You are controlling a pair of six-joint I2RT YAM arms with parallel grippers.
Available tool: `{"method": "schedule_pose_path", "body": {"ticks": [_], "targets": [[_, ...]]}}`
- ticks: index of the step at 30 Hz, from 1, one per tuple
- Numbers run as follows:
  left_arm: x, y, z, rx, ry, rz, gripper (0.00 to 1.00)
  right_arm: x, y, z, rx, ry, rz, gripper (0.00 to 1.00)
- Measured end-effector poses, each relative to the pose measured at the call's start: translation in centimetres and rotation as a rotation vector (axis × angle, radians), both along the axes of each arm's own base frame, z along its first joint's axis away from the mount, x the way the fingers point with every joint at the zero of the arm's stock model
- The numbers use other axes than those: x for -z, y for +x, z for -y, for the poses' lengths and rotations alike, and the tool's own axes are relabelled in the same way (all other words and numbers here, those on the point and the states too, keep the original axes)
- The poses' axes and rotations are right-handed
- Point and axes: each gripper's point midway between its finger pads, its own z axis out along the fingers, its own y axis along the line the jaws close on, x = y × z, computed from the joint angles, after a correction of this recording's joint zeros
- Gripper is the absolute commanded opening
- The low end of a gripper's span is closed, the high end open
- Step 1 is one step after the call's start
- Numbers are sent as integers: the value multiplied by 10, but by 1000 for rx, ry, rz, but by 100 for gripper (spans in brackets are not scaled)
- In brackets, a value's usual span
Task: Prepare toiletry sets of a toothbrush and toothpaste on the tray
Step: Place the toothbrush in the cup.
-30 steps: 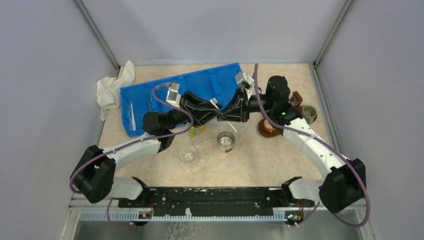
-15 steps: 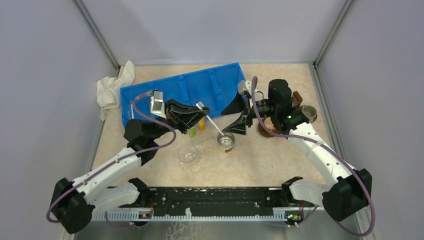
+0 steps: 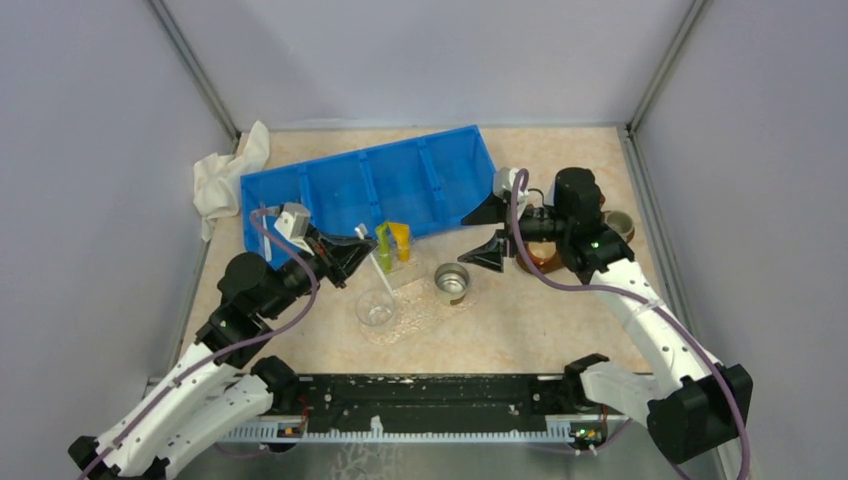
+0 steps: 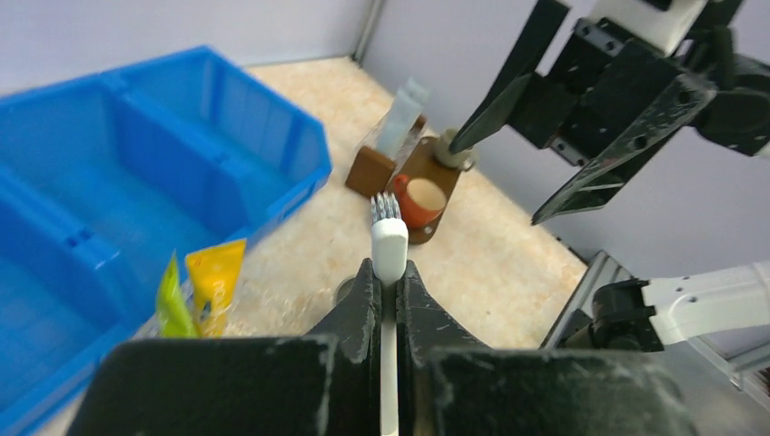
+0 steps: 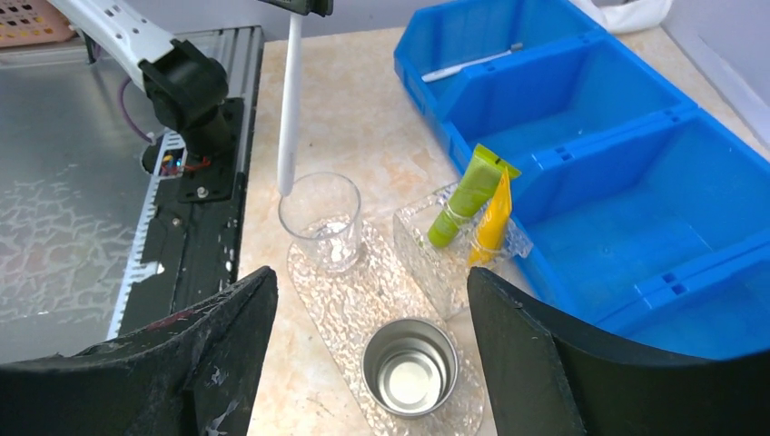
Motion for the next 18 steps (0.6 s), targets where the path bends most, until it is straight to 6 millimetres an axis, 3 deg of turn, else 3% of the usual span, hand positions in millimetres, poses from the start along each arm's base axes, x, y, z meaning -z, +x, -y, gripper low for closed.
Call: {"method": "schedule_pose_path", "body": {"ticks": [18], "targets": [[102, 21, -32, -214, 182, -179, 0, 5, 6, 6, 32, 1, 3, 77]]}}
